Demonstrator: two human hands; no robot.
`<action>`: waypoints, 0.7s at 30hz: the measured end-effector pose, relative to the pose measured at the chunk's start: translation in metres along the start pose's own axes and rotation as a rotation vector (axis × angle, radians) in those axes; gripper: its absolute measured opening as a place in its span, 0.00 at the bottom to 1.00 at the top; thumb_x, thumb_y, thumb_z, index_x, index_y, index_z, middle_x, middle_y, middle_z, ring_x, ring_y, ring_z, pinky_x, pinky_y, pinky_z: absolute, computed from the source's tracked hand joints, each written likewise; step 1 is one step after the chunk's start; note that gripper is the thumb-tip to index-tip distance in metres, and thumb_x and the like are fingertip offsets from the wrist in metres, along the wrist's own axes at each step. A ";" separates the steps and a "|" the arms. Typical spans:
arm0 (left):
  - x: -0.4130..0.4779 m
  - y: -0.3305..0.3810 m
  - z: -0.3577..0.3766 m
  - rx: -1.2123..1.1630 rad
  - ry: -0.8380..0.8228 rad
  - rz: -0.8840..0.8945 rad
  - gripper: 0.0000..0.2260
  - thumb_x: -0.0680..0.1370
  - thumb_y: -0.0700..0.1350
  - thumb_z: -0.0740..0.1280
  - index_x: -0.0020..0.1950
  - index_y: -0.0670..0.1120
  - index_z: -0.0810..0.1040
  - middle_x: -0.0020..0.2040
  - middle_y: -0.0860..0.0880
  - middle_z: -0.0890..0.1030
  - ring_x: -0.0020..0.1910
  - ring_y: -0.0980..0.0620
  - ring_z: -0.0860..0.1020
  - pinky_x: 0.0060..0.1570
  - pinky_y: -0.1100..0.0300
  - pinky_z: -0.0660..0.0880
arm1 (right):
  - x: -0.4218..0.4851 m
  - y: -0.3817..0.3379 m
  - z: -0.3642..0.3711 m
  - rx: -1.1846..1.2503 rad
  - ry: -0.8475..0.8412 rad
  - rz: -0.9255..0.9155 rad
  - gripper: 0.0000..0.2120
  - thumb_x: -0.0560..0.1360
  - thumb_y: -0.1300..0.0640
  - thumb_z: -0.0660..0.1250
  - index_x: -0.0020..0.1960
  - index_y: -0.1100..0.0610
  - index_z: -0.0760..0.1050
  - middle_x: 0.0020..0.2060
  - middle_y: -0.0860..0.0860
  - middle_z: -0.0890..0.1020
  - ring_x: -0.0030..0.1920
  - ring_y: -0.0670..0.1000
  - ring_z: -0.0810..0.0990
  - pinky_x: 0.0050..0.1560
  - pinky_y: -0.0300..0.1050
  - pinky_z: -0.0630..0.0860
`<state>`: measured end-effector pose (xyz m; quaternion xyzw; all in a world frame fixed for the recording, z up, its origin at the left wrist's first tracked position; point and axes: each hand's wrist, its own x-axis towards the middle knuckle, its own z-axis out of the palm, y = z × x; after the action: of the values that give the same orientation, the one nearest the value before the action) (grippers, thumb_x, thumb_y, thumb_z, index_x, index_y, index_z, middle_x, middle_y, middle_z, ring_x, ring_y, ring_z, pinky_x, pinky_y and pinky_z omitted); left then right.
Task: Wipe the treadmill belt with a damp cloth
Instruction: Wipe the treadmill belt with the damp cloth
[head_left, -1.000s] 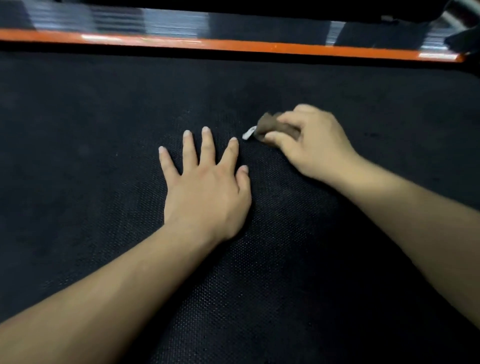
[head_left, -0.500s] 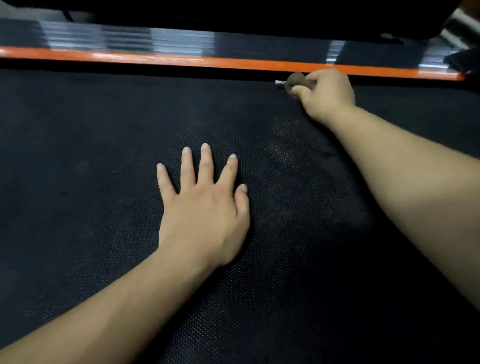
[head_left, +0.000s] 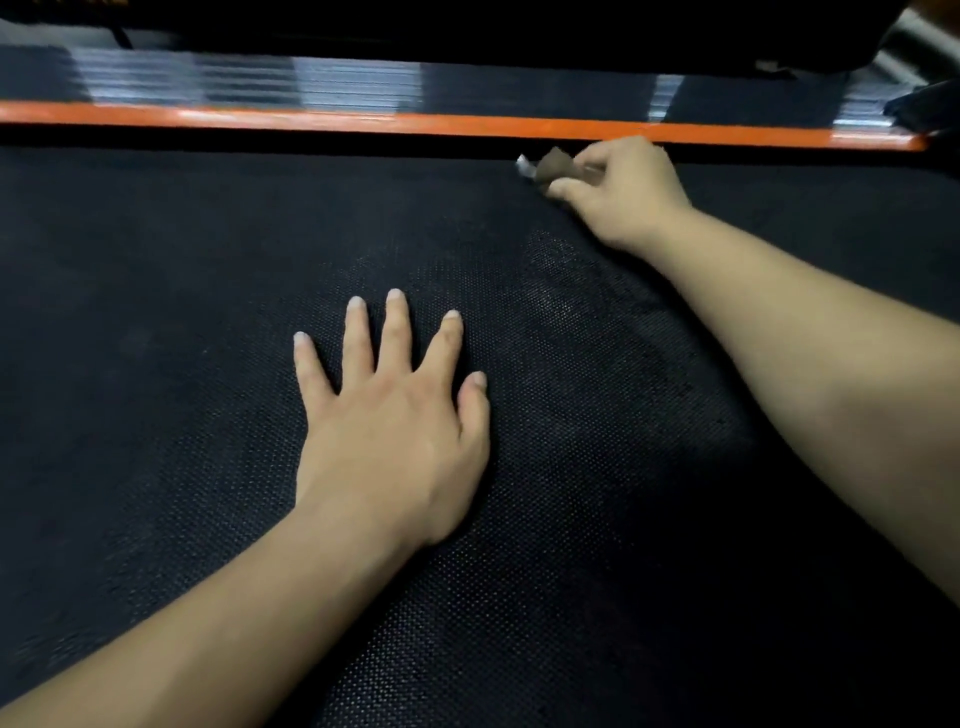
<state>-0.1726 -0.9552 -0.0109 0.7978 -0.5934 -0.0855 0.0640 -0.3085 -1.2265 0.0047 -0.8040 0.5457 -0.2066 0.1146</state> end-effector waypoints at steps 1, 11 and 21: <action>0.000 0.000 0.000 0.000 0.005 0.000 0.31 0.79 0.63 0.37 0.83 0.59 0.45 0.84 0.48 0.42 0.82 0.44 0.36 0.77 0.35 0.35 | -0.004 0.006 -0.007 -0.012 -0.033 -0.017 0.14 0.73 0.38 0.69 0.48 0.47 0.82 0.45 0.47 0.82 0.49 0.52 0.79 0.49 0.46 0.74; 0.001 0.000 0.001 0.016 0.024 0.054 0.33 0.79 0.65 0.36 0.84 0.58 0.45 0.85 0.49 0.43 0.82 0.47 0.38 0.79 0.43 0.36 | -0.050 0.010 -0.017 0.008 -0.039 -0.095 0.12 0.74 0.42 0.70 0.51 0.48 0.82 0.46 0.49 0.83 0.49 0.53 0.78 0.48 0.45 0.72; 0.000 0.001 -0.001 0.013 0.011 0.052 0.33 0.79 0.65 0.36 0.84 0.58 0.47 0.85 0.48 0.44 0.83 0.47 0.39 0.79 0.42 0.37 | -0.091 0.004 -0.023 -0.010 0.005 -0.138 0.12 0.75 0.43 0.69 0.52 0.50 0.82 0.44 0.52 0.80 0.48 0.56 0.79 0.48 0.47 0.73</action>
<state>-0.1731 -0.9555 -0.0102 0.7828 -0.6143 -0.0755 0.0644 -0.3510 -1.1432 0.0053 -0.8397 0.4904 -0.2132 0.0945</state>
